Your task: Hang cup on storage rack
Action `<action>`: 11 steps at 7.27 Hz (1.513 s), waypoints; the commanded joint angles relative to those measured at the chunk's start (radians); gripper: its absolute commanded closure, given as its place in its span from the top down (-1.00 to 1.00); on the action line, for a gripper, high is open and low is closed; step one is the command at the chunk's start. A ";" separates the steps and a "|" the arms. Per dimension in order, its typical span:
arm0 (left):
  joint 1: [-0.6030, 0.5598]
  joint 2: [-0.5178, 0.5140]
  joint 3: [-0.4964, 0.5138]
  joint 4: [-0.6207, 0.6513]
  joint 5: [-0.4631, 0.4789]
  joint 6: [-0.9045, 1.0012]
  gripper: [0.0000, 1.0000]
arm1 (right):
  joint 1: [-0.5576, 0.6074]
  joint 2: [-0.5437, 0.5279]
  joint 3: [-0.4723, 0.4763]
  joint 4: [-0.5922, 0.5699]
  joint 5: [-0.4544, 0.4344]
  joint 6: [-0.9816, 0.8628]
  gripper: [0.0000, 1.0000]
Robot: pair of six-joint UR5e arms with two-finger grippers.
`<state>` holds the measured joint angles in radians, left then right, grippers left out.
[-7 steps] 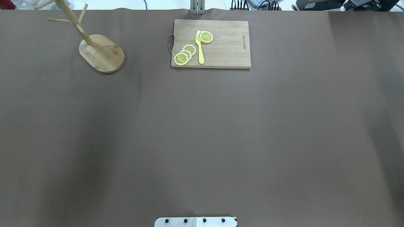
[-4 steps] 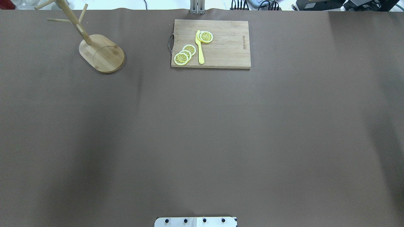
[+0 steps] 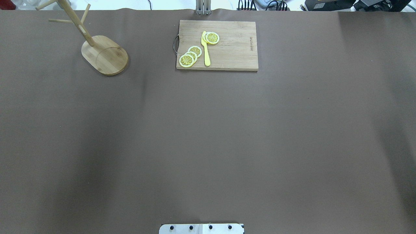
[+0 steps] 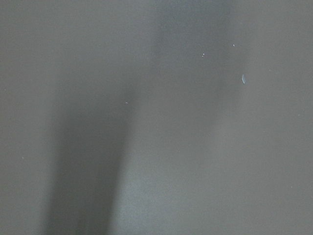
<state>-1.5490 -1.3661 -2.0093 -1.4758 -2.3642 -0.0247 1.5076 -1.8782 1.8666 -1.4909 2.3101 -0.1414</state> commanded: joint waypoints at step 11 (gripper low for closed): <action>-0.002 -0.053 0.073 -0.347 -0.006 -0.001 1.00 | 0.006 -0.332 0.106 0.358 0.077 0.029 0.99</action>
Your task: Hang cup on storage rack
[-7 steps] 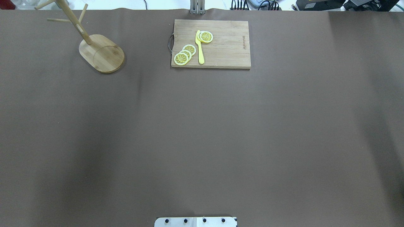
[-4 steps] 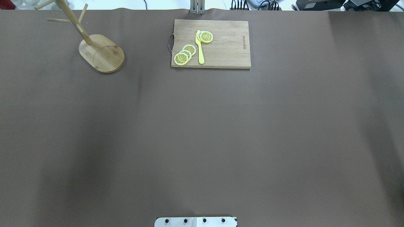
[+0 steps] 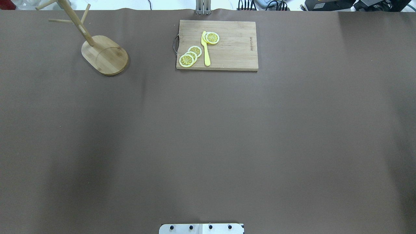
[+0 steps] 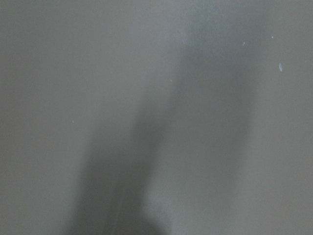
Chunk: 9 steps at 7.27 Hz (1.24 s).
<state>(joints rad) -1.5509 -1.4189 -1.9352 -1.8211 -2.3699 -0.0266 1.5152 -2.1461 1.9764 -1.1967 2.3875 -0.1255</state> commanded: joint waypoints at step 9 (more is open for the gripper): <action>0.000 0.000 -0.008 -0.001 0.000 0.000 1.00 | -0.228 -0.109 -0.111 0.376 -0.079 0.030 0.97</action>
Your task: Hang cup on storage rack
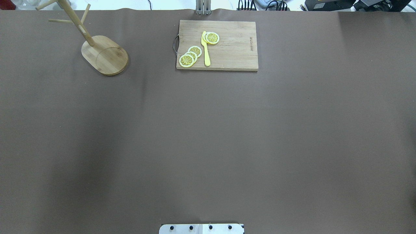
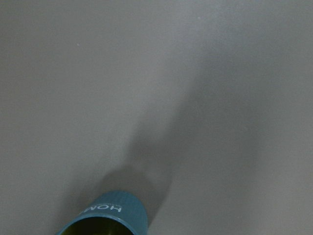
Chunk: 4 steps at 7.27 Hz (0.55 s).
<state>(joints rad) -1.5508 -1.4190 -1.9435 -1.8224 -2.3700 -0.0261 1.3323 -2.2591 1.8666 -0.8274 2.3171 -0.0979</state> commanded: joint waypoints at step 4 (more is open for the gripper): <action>0.000 0.002 0.000 0.000 0.000 0.000 1.00 | -0.079 0.000 -0.035 0.008 -0.010 0.001 0.90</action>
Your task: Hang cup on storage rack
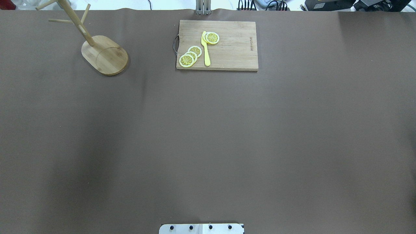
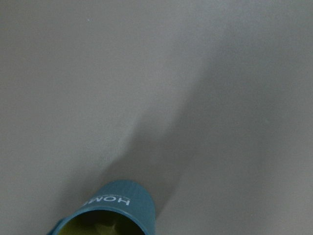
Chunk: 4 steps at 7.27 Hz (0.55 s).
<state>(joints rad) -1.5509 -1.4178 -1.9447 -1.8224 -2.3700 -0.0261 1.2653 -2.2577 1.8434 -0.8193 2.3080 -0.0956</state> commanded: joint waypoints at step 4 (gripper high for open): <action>0.000 0.000 0.000 -0.002 0.000 0.000 1.00 | -0.050 0.003 -0.125 0.181 -0.001 0.089 0.90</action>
<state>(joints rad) -1.5509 -1.4167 -1.9445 -1.8236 -2.3700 -0.0261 1.2338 -2.2590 1.7396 -0.6919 2.3071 -0.0652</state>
